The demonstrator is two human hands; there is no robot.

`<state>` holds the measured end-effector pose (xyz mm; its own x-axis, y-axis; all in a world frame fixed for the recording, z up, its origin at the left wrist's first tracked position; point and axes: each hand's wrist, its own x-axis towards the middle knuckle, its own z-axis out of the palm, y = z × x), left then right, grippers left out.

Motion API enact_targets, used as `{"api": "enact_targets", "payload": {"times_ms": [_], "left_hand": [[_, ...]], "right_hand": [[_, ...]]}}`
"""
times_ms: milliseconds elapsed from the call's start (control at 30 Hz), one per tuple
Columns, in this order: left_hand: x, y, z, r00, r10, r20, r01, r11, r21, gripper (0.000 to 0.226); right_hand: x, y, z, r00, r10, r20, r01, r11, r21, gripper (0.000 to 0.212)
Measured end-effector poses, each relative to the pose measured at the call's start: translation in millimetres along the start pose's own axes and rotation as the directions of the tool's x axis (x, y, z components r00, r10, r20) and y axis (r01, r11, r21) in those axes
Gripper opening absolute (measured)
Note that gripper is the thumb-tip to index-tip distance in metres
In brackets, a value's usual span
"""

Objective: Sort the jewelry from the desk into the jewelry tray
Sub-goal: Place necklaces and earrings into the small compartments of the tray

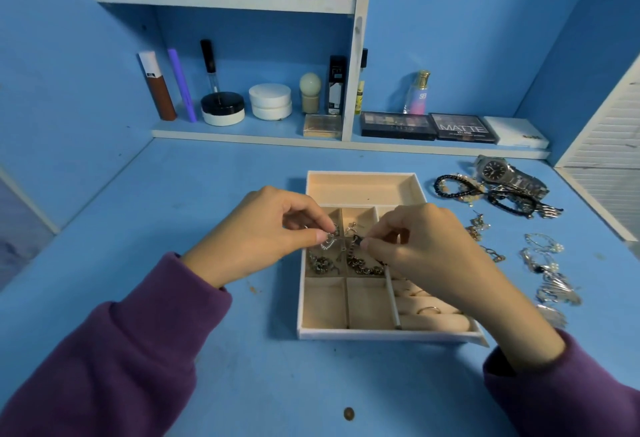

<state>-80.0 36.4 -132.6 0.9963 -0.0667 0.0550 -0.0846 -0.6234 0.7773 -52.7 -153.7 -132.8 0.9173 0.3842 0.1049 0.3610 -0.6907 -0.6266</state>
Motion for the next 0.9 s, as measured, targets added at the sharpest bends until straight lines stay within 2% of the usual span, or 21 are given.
{"api": "enact_targets", "payload": {"times_ms": [167,267,400,533,800,900], "left_hand": [[2,2,1,1.000,-0.003,0.006,0.003,0.996,0.086,0.013],[3,2,2,1.000,-0.008,0.010,0.006,0.990,0.138,0.013],[3,2,2,1.000,-0.006,0.017,0.003,0.988,0.157,0.012],[4,3,1,1.000,0.002,0.020,-0.005,0.989,0.147,0.012],[5,5,-1,1.000,0.011,0.019,-0.014,0.990,0.144,0.012],[5,6,-2,1.000,0.008,0.019,-0.011,0.990,0.142,0.011]], "right_hand": [[5,2,8,0.999,-0.032,-0.038,0.024,0.978,-0.208,0.011],[5,6,7,0.996,-0.082,-0.025,0.074,0.972,-0.223,0.013],[2,8,13,0.973,-0.229,0.035,0.231,0.941,-0.248,0.022],[3,4,16,0.969,-0.246,0.017,0.236,0.905,-0.354,0.016],[9,2,27,0.970,-0.242,-0.025,0.224,0.931,-0.288,0.024],[12,3,29,0.975,-0.215,-0.058,0.195,0.950,-0.243,0.017]]}}
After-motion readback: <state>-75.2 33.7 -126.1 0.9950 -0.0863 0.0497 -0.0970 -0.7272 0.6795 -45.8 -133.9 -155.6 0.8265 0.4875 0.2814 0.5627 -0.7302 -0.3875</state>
